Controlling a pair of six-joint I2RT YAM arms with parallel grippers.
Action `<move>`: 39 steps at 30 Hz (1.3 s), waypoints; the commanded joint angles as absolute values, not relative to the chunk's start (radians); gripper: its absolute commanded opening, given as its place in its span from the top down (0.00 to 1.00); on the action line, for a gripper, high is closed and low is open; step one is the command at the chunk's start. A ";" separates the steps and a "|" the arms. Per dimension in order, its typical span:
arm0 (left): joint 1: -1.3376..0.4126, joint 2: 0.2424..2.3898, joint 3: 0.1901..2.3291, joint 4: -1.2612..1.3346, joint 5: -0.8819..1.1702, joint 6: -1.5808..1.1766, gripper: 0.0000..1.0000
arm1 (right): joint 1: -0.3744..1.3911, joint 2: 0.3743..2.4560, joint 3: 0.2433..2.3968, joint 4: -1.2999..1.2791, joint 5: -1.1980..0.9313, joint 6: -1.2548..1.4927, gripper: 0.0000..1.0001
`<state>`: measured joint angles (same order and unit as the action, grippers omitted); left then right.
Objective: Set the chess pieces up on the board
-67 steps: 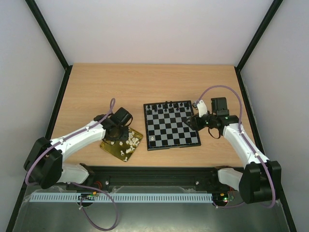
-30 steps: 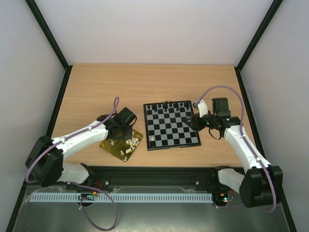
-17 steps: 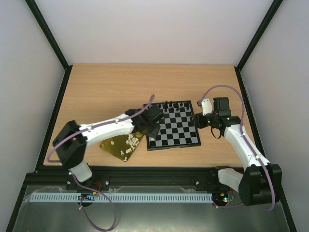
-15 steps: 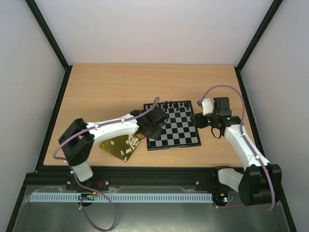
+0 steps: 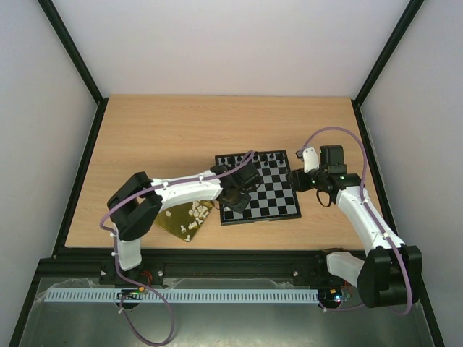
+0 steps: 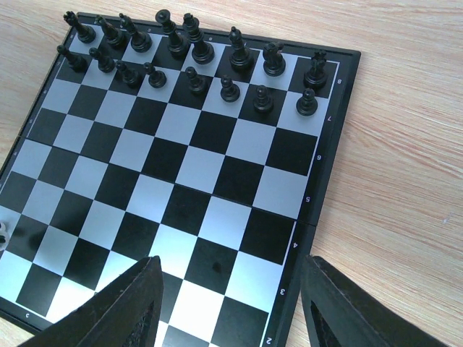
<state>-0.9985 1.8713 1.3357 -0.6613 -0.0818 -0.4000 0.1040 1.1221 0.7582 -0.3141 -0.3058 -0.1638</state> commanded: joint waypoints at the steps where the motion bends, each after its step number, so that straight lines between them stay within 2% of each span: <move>1: -1.003 1.899 1.358 -0.690 -0.071 -0.386 0.94 | 0.100 1.111 0.762 -0.321 -0.311 -0.166 0.45; 23: -1.003 1.963 1.371 -0.658 -0.079 -0.386 0.94 | 0.099 1.121 0.760 -0.327 -0.326 -0.177 0.45; 33: -1.003 1.950 1.370 -0.660 -0.088 -0.397 0.88 | 0.099 1.126 0.762 -0.331 -0.337 -0.181 0.45; 39: -1.002 1.835 1.385 -0.659 -0.142 -0.419 0.79 | 0.099 1.127 0.762 -0.331 -0.339 -0.183 0.45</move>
